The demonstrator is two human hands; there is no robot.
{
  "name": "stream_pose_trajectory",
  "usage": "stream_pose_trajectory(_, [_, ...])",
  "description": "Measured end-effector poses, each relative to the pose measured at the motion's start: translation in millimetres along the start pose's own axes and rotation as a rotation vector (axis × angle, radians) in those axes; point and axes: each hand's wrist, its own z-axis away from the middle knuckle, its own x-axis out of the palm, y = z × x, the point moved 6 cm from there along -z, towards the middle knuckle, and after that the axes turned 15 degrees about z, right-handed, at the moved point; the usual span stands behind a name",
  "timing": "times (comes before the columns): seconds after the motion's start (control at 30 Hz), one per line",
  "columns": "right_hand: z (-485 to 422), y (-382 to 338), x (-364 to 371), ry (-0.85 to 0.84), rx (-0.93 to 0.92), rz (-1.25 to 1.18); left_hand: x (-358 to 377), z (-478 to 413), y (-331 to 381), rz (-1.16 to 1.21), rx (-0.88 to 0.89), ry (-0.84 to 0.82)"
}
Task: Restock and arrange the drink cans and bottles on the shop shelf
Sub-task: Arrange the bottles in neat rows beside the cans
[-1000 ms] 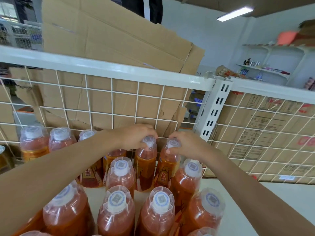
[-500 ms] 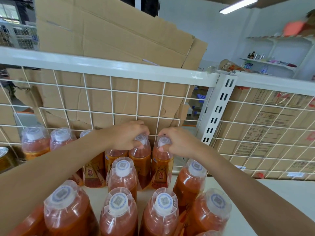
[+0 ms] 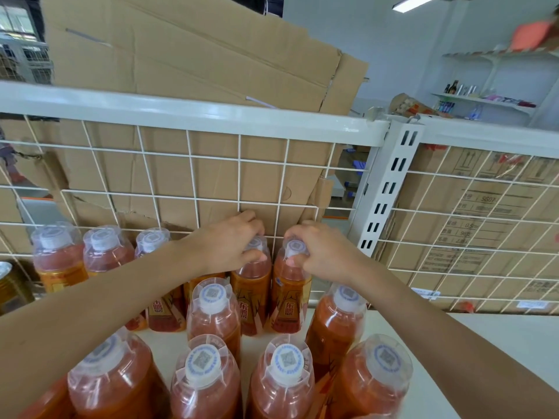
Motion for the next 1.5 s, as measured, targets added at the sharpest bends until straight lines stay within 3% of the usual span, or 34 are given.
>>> stream_pose_trajectory(0.27, [1, -7, -1, 0.028, -0.019, -0.026, -4, 2, -6, -0.058, 0.012, 0.063])
stream_pose_trajectory(0.47, [-2, -4, 2, 0.021, -0.004, -0.028, -5, 2, -11, 0.001, 0.005, -0.057])
stream_pose_trajectory(1.0, [3, -5, 3, 0.034, -0.071, -0.037, -3, 17, -10, -0.036, -0.089, -0.012])
stream_pose_trajectory(1.2, [11, -9, -10, 0.139, -0.093, 0.077, -43, 62, -11, 0.121, -0.154, 0.135])
stream_pose_trajectory(1.5, [27, -31, -51, 0.296, -0.191, -0.121, -88, 183, -27, 0.145, -0.276, 0.383])
